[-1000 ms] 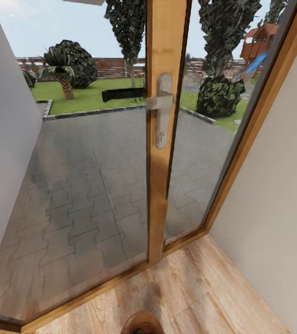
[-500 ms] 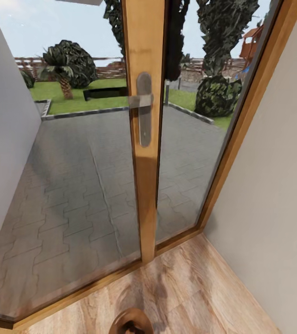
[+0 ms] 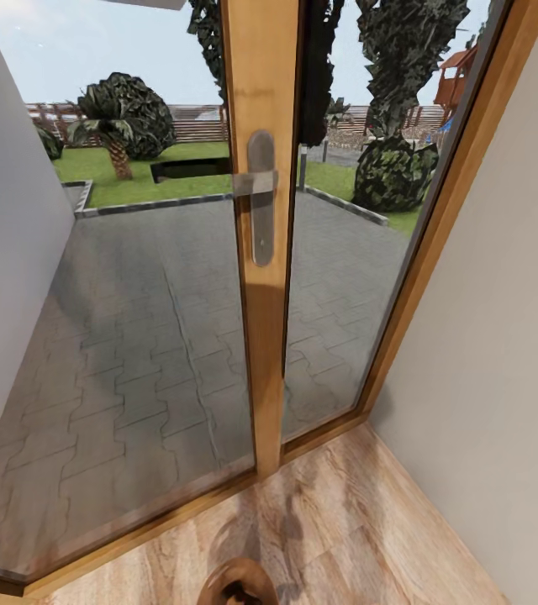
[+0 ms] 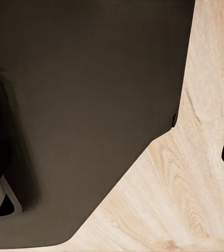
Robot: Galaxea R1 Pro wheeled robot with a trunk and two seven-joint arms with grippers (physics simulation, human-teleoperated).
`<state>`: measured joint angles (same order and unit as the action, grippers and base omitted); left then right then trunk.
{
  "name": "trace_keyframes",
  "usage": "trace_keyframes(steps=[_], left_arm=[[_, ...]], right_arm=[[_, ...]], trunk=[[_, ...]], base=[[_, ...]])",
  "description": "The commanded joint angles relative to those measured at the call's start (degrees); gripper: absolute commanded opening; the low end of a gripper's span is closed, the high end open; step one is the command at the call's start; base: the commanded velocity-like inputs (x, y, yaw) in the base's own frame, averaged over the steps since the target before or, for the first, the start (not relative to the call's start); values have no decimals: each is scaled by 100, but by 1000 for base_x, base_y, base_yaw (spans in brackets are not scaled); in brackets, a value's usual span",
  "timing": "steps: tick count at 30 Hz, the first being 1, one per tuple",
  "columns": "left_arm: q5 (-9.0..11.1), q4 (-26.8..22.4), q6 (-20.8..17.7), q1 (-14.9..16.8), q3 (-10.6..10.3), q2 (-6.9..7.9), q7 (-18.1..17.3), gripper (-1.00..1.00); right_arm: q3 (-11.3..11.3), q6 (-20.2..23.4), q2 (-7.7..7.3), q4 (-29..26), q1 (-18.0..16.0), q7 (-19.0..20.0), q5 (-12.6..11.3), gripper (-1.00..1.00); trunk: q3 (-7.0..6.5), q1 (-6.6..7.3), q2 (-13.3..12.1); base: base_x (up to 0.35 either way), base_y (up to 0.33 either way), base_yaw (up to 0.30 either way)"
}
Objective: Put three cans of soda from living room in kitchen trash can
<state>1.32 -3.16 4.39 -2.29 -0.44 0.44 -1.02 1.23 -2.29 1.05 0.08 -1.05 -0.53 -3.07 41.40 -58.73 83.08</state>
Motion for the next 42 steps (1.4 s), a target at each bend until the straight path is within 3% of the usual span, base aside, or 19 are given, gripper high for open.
trace_keyframes(steps=[1, 31, 42], left_arm=[[0, 0, 0, 0, 0, 0, 1, 100], [0, 0, 0, 0, -3, 0, 2, 100], [-1, -43, 1, 0, -5, 0, -4, 100]], right_arm=[[0, 0, 0, -1, 0, 0, 0, 100], [14, -30, -2, -2, 0, 5, 27, 100], [17, -62, -9, 1, 0, 18, 31, 100]], trunk=[[0, 0, 0], [0, 0, 0], [0, 0, 0]], base=[[0, 0, 0], [0, 0, 2], [0, 0, 231]])
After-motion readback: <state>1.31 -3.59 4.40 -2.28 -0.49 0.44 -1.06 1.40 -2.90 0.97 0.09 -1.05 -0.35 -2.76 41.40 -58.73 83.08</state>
